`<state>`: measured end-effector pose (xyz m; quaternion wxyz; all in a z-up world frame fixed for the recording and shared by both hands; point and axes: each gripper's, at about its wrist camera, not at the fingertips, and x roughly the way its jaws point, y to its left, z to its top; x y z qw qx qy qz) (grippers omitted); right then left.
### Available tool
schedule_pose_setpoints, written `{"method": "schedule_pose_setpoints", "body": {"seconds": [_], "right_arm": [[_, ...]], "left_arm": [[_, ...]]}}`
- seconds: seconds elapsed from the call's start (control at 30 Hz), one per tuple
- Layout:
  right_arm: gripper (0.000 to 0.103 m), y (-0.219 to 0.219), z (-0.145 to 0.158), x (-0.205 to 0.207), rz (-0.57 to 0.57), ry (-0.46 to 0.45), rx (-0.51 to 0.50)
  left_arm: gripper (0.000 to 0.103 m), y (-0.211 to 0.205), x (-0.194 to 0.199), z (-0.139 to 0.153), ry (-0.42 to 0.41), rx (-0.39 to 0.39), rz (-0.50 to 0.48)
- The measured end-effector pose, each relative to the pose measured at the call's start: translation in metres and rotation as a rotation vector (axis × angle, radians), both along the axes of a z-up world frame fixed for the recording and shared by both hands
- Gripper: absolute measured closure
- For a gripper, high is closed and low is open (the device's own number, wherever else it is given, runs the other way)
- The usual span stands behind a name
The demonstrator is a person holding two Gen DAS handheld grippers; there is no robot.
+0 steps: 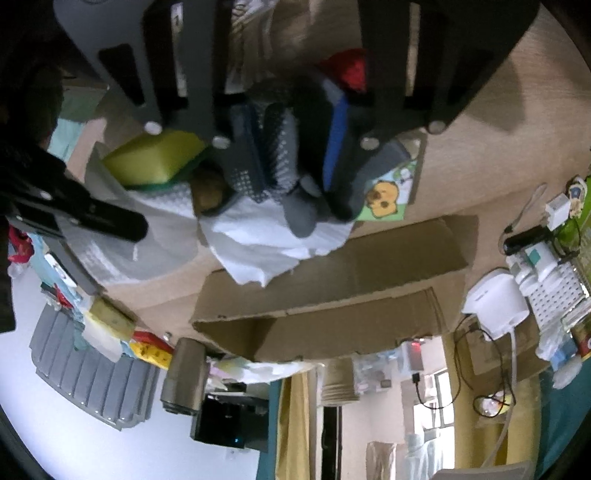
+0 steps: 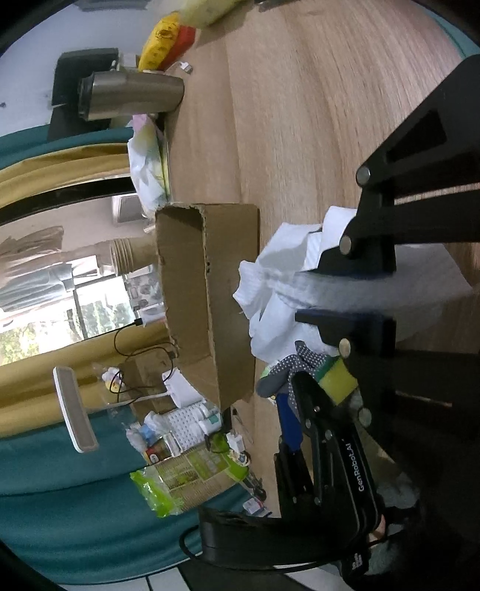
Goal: Organize soft objects
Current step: 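Grasp the grey dotted glove with the left tool while the right tool grasps the white waffle cloth, then lift the glove with the left tool while the right tool carries the cloth toward the box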
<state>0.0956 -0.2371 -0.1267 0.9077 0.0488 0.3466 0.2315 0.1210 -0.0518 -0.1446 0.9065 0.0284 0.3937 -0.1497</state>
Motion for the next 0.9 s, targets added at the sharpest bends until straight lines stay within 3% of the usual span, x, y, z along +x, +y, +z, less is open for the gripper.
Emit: {"method": "schedule_pose_setpoints", "body": {"seconds": [0.1,0.23,0.9], "right_arm": [[0.097,-0.003,0.004,-0.003,0.004,-0.015,0.021],[0.098,-0.007,0.010,-0.004,0.003,-0.031,0.046],[0.099,-0.023,0.086,-0.021,0.002,-0.221,0.088]], "left_arm": [[0.086,-0.002,-0.003,0.002,-0.011,0.003,-0.009],[0.091,-0.004,-0.005,0.004,-0.017,-0.012,-0.033],[0.092,0.008,-0.025,0.049,-0.143,-0.105,-0.044]]}}
